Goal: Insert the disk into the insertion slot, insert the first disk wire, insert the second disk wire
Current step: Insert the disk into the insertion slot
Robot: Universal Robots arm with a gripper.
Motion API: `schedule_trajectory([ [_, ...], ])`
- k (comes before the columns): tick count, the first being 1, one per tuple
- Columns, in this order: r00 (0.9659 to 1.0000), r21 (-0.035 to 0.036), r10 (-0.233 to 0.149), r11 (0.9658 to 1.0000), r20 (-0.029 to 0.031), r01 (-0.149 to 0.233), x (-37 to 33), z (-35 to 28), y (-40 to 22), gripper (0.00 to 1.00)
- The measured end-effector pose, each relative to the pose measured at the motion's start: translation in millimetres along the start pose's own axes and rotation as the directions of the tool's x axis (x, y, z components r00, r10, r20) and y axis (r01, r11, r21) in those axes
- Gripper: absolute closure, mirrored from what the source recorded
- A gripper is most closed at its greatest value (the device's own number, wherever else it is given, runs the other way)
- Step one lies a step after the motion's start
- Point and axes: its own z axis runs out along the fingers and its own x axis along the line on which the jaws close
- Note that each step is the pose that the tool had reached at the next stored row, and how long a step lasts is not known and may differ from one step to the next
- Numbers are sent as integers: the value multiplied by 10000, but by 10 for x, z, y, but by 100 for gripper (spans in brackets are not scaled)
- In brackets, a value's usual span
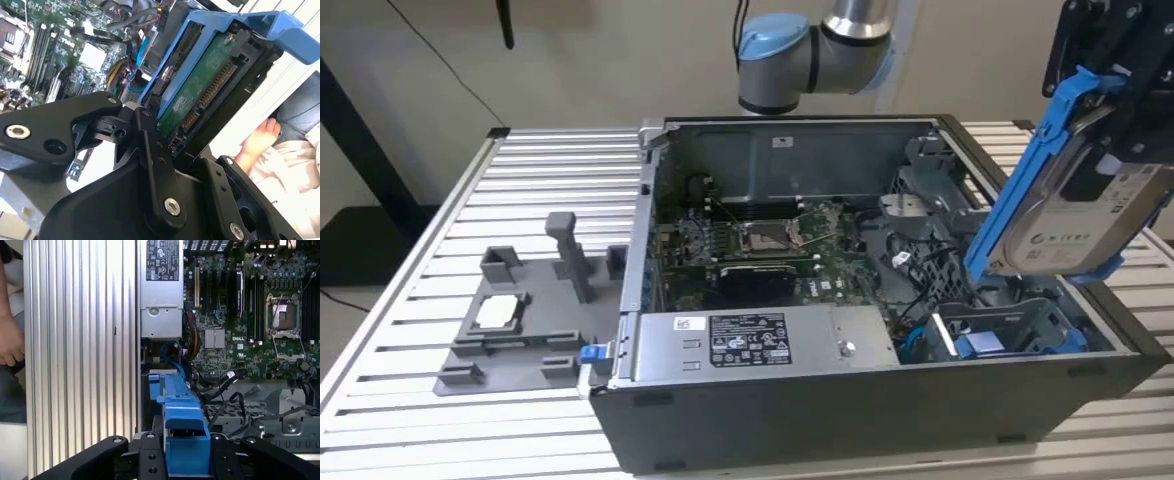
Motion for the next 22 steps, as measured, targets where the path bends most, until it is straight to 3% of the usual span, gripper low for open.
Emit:
schedule_trajectory([
  [22, 10000, 0, -17, 10000, 0, 17, -2, 350, -34, 68],
])
